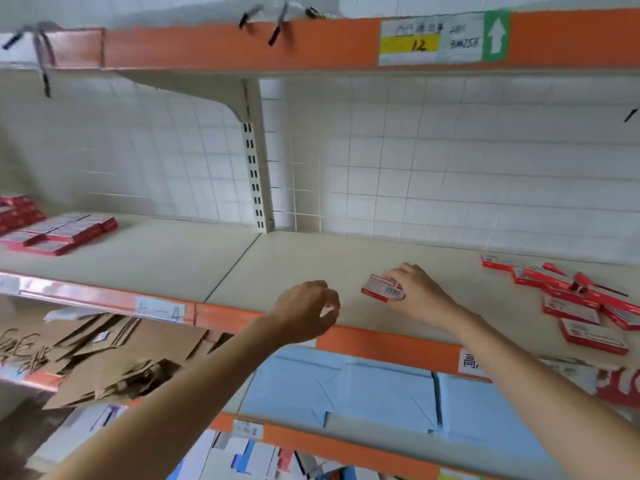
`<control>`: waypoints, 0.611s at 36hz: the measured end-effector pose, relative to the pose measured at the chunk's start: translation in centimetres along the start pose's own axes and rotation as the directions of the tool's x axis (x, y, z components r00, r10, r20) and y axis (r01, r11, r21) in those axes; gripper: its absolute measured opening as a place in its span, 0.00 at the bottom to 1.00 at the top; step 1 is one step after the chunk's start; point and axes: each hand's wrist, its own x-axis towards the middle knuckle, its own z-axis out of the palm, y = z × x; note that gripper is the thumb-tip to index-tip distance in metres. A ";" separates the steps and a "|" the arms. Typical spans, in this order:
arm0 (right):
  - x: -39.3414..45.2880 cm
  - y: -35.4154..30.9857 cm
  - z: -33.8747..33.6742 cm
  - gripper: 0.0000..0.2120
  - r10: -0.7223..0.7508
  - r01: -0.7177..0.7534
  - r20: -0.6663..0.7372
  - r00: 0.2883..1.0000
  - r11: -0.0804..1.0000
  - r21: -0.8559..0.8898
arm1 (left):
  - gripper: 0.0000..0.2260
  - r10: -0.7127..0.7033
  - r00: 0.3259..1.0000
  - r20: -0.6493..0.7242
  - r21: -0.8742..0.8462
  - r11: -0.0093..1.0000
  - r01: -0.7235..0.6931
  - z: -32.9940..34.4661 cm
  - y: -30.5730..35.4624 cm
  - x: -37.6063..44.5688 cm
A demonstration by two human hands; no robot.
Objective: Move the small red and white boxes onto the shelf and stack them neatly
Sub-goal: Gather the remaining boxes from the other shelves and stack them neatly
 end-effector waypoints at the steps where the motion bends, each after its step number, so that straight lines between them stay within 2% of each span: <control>1: 0.8 -1.8 0.7 0.24 -0.026 0.026 0.003 1.000 1.000 0.004 | 0.10 -0.014 1.000 -0.002 0.011 1.000 0.014 -0.7 -1.5 -1.0; 13: 8.9 -24.8 9.9 0.24 -0.315 0.312 0.017 0.949 0.945 0.102 | 0.07 -0.235 0.966 -0.108 0.027 0.971 0.239 -8.4 -21.3 -15.3; 22: 12.3 -35.9 16.6 0.26 -0.443 0.434 0.029 0.896 0.887 0.160 | 0.07 -0.310 0.934 -0.176 -0.005 0.949 0.314 -11.0 -29.8 -21.9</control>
